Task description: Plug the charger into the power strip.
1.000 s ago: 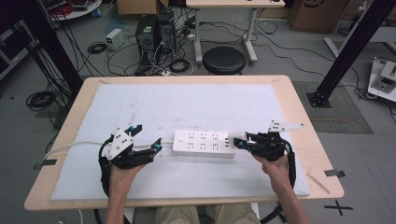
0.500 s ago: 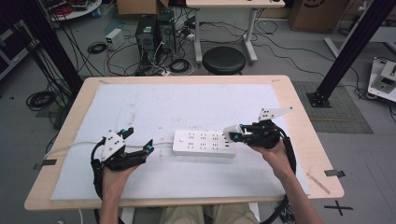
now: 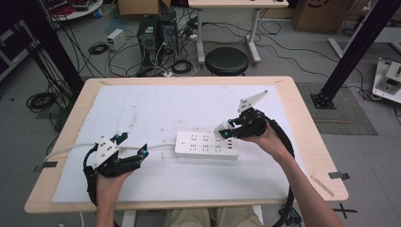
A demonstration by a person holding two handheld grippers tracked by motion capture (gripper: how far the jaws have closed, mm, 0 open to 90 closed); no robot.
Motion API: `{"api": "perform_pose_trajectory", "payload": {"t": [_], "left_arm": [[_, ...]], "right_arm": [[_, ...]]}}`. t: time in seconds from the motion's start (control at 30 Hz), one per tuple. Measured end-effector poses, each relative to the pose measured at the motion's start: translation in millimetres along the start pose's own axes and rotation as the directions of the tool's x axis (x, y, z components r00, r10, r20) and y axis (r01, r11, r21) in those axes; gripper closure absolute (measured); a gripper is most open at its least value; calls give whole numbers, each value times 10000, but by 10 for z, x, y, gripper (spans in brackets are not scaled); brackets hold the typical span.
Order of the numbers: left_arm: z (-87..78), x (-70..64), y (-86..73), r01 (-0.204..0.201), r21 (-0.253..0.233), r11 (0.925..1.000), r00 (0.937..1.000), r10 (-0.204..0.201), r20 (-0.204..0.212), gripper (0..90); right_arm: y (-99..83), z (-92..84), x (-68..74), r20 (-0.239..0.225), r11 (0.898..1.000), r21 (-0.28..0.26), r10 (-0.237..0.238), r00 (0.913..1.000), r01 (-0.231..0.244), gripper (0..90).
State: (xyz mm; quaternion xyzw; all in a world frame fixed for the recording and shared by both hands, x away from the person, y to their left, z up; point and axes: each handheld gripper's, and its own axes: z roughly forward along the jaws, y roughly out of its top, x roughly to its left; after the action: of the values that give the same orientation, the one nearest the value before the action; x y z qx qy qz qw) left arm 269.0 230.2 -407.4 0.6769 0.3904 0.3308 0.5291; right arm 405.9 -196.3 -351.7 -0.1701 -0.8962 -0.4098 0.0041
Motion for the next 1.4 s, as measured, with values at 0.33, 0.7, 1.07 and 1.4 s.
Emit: {"api": "perform_pose_trajectory", "payload": {"t": [0.33,0.7,1.07,1.4], "left_arm": [[-135,45,-60,123,54,9999,9997,-122,-195,181],[-137,34,-48,16,100,9999,9999,-14,-170,183],[-174,28,-68,79,193,9998,9996,-74,-258,184],[-179,44,-72,127,211,9997,9995,-121,-292,185]], "right_arm": [[172,179,-142,-294,9802,1762,-865,9958,904,633],[270,299,-223,-423,9362,3017,-1759,9835,1805,633],[357,371,-213,-644,8897,3827,-2432,9678,2491,633],[334,469,-205,-751,8670,4241,-2541,9643,2615,632]]}}
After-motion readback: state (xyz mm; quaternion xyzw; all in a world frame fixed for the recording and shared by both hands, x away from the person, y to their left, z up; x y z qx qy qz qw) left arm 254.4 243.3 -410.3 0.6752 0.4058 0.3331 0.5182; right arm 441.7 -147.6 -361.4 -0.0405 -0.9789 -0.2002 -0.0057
